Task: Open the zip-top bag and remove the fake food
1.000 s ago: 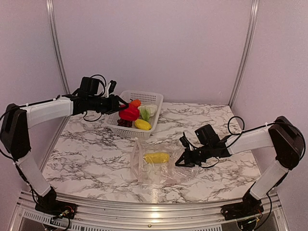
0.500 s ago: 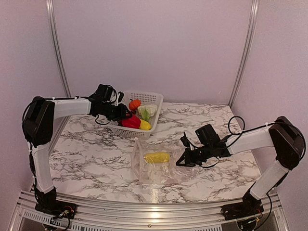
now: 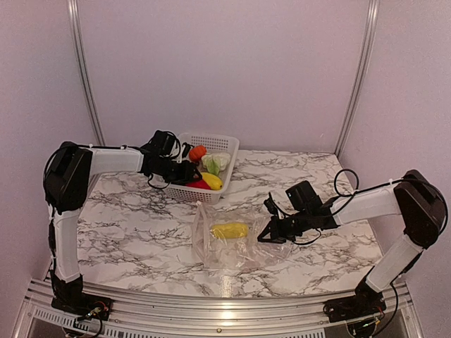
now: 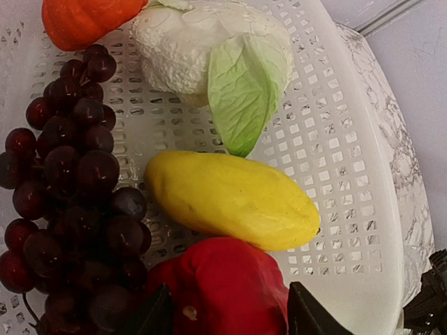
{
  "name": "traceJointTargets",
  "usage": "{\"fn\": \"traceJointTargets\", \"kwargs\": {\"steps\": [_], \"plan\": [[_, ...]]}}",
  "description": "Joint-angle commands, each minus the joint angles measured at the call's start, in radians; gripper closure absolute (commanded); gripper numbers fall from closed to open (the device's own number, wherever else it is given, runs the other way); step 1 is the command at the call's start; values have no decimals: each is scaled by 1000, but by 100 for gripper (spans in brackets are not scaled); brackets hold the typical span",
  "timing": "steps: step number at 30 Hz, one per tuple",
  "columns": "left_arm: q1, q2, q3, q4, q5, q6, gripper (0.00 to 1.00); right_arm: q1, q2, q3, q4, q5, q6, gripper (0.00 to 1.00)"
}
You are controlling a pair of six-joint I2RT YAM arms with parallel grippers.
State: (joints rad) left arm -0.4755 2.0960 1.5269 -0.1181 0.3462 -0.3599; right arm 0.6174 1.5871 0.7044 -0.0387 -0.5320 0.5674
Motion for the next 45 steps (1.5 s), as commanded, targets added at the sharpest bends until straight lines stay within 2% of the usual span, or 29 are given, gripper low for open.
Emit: {"fn": "traceJointTargets", "kwargs": {"steps": [1,3,8,13,19,21,23,27,32,38,45], "plan": [[4,-28,14,-35,-15,-3,35,-10,0,33,-9,-3,-20,100],[11,-72,-3,-40,-16,-11,30,-8,-3,29,-2,-10,-20,100],[42,-225,-112,-37,27,-37,28,-8,-20,19,8,-22,-23,100],[47,-409,-320,-18,74,-8,28,-7,-24,10,18,-36,-26,100],[45,-686,-665,162,91,73,30,-8,-18,22,8,-42,-42,100],[35,-757,-772,266,127,100,29,-7,-12,31,-2,-49,-57,100],[9,-799,-843,303,139,143,29,-10,-9,49,-18,-48,-72,100],[-96,-820,-909,317,98,281,29,-8,8,86,-58,-43,-95,100],[-201,-751,-874,328,58,465,31,-9,44,140,-110,-60,-116,100],[-238,-638,-843,355,40,607,44,-10,82,202,-170,-39,-150,100],[-276,-544,-884,497,17,726,55,-10,116,165,-108,-7,-168,100]]}}
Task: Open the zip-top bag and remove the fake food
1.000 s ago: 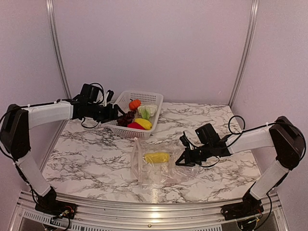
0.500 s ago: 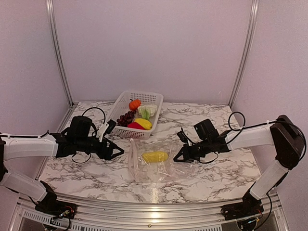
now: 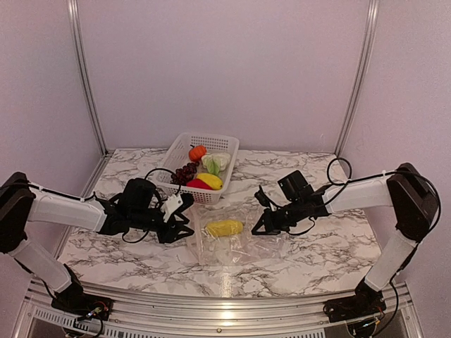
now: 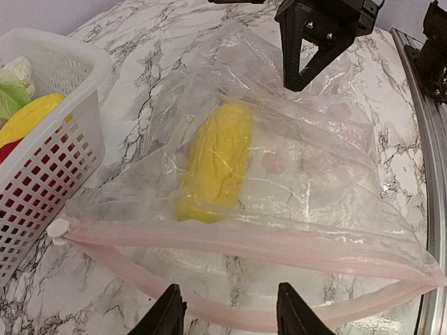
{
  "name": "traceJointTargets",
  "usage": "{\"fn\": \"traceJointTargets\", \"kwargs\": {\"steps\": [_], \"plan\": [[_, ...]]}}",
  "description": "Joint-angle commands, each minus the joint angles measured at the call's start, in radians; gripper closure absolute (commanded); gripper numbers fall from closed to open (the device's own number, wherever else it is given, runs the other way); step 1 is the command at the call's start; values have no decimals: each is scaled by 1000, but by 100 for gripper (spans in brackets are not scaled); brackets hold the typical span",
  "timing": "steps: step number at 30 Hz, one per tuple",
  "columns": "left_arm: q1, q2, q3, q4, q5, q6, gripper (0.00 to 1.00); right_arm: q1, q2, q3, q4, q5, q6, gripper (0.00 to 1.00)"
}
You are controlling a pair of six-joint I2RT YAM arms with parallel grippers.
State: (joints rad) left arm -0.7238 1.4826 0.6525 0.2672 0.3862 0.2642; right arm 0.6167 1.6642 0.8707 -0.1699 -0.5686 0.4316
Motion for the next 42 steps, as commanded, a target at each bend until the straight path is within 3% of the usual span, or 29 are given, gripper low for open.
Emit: {"fn": "traceJointTargets", "kwargs": {"steps": [1,6,10,19,30,33,37,42], "plan": [[-43,106,2,134,-31,110,55,-9,49,-7,34,31,-35,100],[-80,276,108,184,-16,130,54,-9,88,-13,64,14,-41,100],[-98,367,207,185,8,151,45,-6,136,24,29,22,-91,100],[-136,348,189,272,-78,157,32,-7,185,34,9,25,-151,100],[-119,521,376,108,-80,205,13,-7,194,34,-54,21,-241,100],[-118,572,422,50,-58,226,13,-8,189,23,-40,29,-239,100],[-117,630,505,-105,-22,251,24,-8,194,9,-17,25,-222,100],[-129,539,401,-37,7,196,38,-9,149,-22,17,13,-146,100]]}}
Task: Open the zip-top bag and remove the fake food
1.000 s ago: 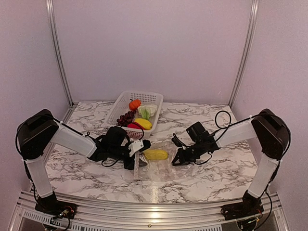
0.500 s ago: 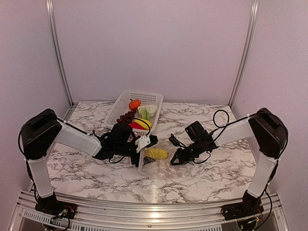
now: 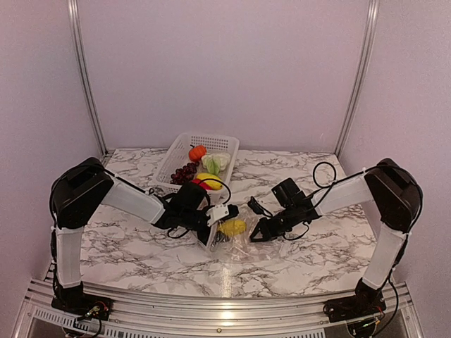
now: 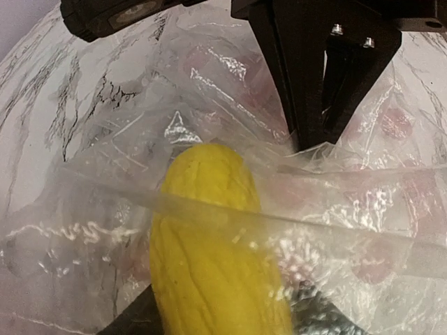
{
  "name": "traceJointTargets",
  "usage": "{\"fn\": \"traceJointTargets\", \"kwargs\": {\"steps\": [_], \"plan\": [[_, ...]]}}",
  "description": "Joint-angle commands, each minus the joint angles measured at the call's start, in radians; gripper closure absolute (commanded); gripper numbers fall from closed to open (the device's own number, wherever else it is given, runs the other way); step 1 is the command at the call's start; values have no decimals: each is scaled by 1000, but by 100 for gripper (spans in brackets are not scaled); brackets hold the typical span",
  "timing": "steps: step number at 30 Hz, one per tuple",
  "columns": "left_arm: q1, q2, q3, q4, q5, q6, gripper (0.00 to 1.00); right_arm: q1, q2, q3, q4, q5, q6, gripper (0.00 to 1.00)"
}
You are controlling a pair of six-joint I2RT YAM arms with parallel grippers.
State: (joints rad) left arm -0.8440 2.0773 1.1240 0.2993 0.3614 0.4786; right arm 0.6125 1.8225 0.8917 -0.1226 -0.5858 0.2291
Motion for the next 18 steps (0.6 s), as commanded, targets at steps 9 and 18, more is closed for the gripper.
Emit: {"fn": "traceJointTargets", "kwargs": {"steps": [9,18], "plan": [[-14,-312,-249,-110,-45,-151,66,-6,-136,-121,12,48,219,100],[-15,-572,-416,-191,-123,-270,65,-8,-263,-177,27,119,308,100]]}}
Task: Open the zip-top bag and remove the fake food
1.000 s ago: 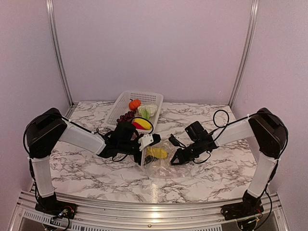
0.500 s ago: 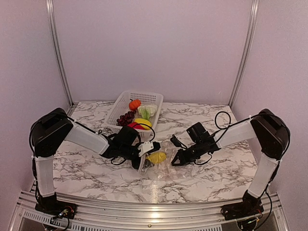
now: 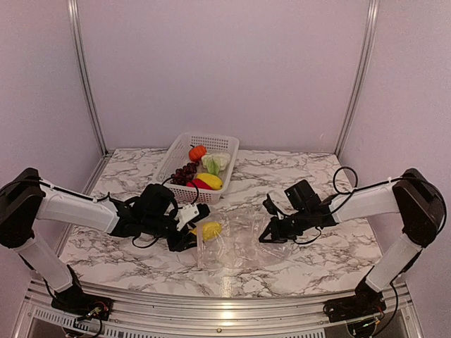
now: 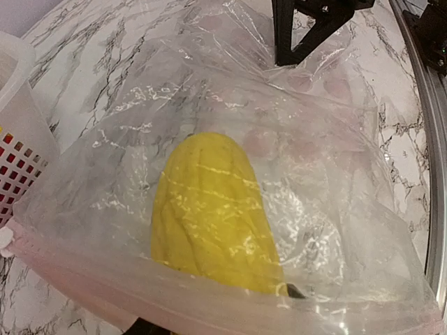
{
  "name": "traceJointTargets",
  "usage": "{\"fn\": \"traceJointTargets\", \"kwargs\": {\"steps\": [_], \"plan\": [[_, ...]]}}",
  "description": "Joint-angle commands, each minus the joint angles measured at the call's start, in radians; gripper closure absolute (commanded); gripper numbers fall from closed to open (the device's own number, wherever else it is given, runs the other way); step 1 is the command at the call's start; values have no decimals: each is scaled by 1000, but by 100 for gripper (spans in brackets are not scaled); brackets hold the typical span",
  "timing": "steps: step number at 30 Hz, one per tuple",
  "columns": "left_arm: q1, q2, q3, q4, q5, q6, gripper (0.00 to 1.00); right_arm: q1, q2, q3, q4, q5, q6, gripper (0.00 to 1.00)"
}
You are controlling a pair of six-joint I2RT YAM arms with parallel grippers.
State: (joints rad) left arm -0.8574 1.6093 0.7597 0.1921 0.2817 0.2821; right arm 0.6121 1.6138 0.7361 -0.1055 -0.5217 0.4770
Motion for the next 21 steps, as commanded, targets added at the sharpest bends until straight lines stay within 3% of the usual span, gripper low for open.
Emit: {"fn": "traceJointTargets", "kwargs": {"steps": [1,9,14,17,21], "plan": [[-2,-132,-68,-94,-47,-85,65,-8,-67,-29,16,60,67,100],[-2,-357,-170,-178,-70,-217,64,-31,-153,-73,37,104,89,100],[21,-475,-191,-180,-168,-363,58,-41,-191,-71,49,107,87,100],[72,-448,-130,-164,-175,-445,58,-40,-201,-62,44,112,83,100],[155,-297,55,-218,-177,-498,59,-42,-197,-44,30,115,72,100]]}}
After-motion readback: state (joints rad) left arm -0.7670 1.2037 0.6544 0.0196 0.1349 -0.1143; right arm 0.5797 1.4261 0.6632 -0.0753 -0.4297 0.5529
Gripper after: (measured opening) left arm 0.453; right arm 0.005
